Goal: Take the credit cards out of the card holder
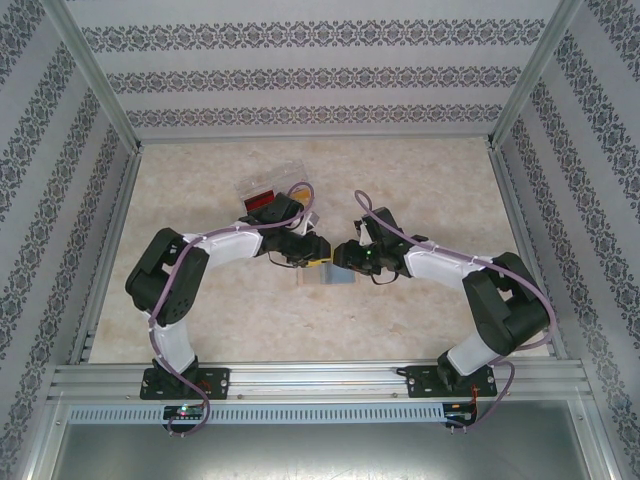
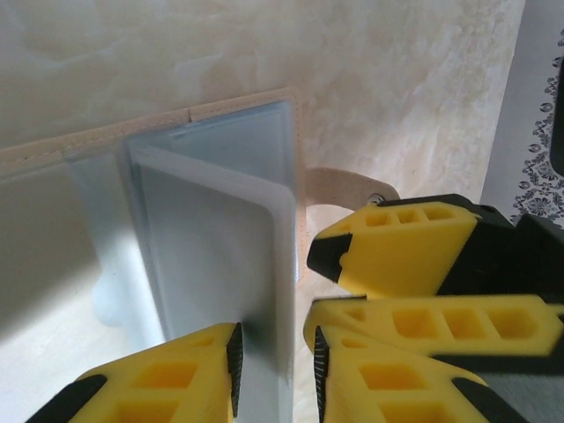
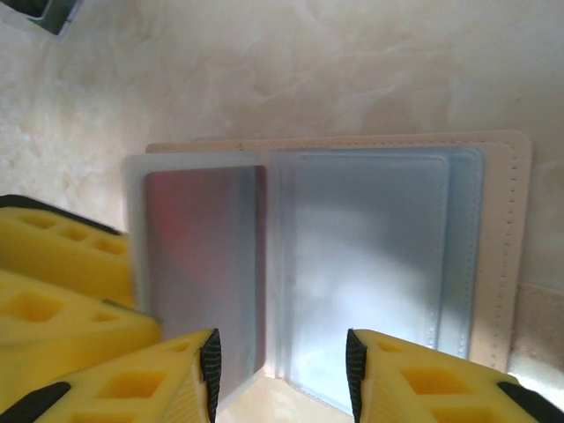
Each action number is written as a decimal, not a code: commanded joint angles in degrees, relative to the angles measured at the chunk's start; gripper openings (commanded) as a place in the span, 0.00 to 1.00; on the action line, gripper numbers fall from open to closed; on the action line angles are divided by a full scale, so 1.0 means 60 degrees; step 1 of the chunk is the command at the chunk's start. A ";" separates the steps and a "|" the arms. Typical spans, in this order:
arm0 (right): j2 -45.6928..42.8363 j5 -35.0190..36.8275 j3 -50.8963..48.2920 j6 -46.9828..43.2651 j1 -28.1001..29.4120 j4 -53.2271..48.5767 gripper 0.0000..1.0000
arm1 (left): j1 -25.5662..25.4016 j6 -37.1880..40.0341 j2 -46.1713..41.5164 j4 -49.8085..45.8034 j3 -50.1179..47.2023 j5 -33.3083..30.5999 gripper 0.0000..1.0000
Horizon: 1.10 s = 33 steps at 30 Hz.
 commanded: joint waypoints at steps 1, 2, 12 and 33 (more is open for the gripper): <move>-0.0165 -0.0327 -0.0191 0.0161 -0.0130 0.0407 0.44 | -0.0104 -0.0330 0.0227 0.0630 -0.0155 0.0300 0.30; -0.0178 -0.0309 -0.0214 0.0163 -0.0141 0.0426 0.42 | -0.0106 -0.0392 0.0257 0.0736 -0.0170 0.0333 0.30; -0.0421 0.0284 -0.0281 -0.0101 -0.0144 0.0119 0.41 | -0.0092 -0.0070 0.0281 -0.0173 0.0068 -0.0573 0.35; -0.0820 -0.0275 -0.0574 -0.0115 -0.0144 0.0415 0.46 | -0.0093 -0.0014 -0.0199 0.0063 -0.0004 -0.0306 0.40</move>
